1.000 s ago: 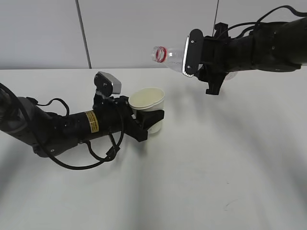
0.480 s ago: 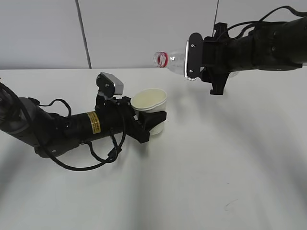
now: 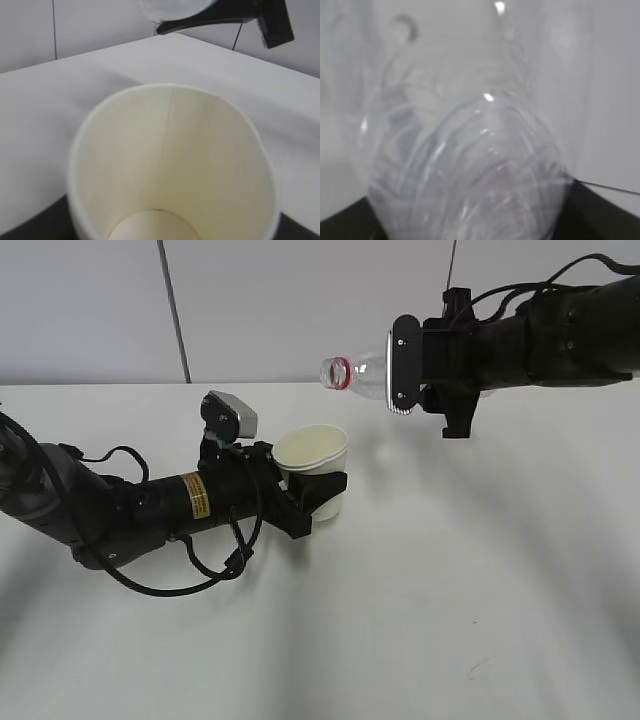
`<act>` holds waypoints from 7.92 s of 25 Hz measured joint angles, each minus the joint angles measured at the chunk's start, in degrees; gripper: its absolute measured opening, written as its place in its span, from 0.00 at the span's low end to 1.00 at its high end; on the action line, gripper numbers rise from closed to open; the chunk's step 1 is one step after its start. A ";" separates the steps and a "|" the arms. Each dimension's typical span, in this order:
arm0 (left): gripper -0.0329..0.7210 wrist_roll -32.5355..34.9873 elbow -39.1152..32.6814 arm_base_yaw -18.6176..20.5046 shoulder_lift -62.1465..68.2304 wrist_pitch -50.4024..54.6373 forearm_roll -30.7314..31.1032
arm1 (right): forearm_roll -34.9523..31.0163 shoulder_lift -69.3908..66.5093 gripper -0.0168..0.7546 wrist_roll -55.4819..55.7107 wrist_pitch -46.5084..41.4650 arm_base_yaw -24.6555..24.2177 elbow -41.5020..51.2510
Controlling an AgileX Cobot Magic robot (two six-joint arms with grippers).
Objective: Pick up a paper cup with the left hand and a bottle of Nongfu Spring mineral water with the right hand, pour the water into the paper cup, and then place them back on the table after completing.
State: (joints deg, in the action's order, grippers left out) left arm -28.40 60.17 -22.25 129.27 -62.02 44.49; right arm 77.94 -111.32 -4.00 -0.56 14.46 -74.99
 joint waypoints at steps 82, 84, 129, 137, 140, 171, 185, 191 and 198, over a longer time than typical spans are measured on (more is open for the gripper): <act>0.57 -0.04 0.00 0.00 0.00 0.39 0.92 | 11.90 0.00 0.58 -0.10 -2.59 1.17 -1.14; 0.57 -0.04 0.00 0.00 0.00 0.44 0.94 | 12.22 0.00 0.58 -0.10 -2.59 1.17 -1.14; 0.57 -0.04 0.00 0.00 0.00 0.79 1.53 | 14.86 0.00 0.58 -0.10 -3.23 1.17 -1.14; 0.57 -0.04 0.00 0.00 0.00 0.85 1.59 | 14.90 0.00 0.58 -0.10 -3.23 1.17 -1.14; 0.57 -0.04 0.00 0.00 0.00 0.85 1.59 | 14.90 0.00 0.58 0.15 -3.23 1.17 -1.14; 0.57 -0.04 0.00 0.00 0.00 1.06 -0.48 | 14.90 0.00 0.58 29.78 -2.08 1.17 -1.35; 0.57 -0.04 0.00 0.00 -0.96 2.08 -0.60 | 14.90 0.00 0.58 55.28 1.35 1.17 -1.35; 0.57 -0.04 0.00 0.00 -2.10 5.31 -0.60 | 15.12 0.00 0.58 62.51 5.33 0.63 -1.35; 0.57 -0.04 0.00 0.00 -2.10 7.63 -0.49 | 12.14 0.00 0.58 68.34 16.08 -6.58 -1.35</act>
State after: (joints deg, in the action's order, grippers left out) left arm -28.45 60.17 -22.25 127.18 -54.39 44.00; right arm 90.07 -111.32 64.34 15.52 7.88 -76.34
